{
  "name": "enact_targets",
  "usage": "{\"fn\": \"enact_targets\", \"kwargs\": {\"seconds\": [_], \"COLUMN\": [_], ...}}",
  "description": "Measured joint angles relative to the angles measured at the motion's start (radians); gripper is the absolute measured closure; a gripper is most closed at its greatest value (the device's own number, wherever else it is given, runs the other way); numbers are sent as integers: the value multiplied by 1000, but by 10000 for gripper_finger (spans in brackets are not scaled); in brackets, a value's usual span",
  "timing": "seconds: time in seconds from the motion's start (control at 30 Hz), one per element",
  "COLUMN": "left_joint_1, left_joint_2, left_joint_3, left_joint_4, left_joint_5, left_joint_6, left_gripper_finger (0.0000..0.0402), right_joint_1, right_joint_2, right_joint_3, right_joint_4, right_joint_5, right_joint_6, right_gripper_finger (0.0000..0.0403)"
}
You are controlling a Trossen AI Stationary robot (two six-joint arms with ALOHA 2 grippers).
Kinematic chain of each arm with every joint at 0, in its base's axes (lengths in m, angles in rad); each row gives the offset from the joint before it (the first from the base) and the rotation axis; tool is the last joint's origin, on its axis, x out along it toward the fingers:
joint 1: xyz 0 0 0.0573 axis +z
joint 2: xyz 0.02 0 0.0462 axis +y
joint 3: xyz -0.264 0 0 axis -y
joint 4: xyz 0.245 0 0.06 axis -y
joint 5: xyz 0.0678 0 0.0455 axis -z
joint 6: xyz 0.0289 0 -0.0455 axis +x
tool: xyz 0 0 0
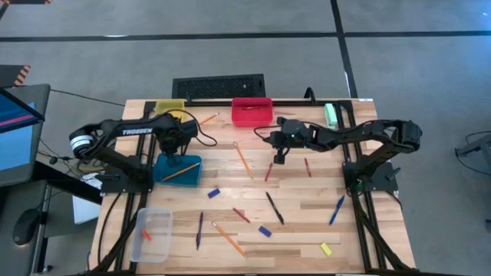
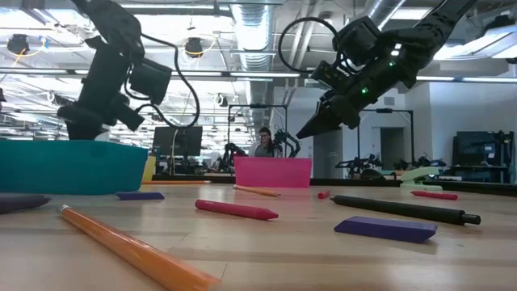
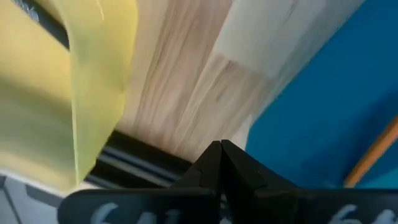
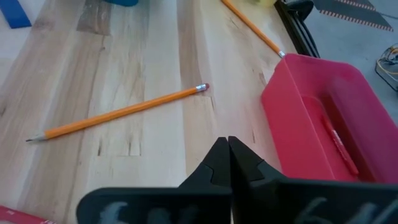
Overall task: Sort crayons/erasers/pens/pencils in bins
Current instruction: Put the red crayon into the red bin
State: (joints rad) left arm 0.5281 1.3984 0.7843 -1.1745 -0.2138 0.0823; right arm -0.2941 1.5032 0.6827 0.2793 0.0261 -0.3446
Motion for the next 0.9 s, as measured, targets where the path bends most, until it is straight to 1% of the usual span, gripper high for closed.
{"fn": "enact_targets", "kwargs": {"seconds": [0.1,0.27,0.4,0.43,0.63,0.8,0.9], "left_joint_1": [-8,-12,-11,-7,7,-3,-20], "left_joint_2": [-21,-84,-98,-97,-72,-68,-69], "left_joint_3": [25,40,40,39,30,30,30], "left_joint_4": [-39,-39,-28,-13,84,79,56], "left_joint_5": [1,38,-15,-15,68,132,147], "left_joint_6": [-9,-19,-28,-23,59,75,86], "left_gripper_finger": [401,401,401,401,401,401,401], "right_joint_1": [0,0,0,0,2,13,13], "right_joint_2": [0,0,0,0,0,0,0], "right_joint_3": [0,0,0,0,0,0,0], "right_joint_4": [-1,-4,-4,-4,-6,-6,-6], "right_joint_5": [0,0,0,0,0,0,0], "right_joint_6": [0,0,-1,-1,-2,-5,-8], "right_gripper_finger": [399,400,399,398,400,399,400]}}
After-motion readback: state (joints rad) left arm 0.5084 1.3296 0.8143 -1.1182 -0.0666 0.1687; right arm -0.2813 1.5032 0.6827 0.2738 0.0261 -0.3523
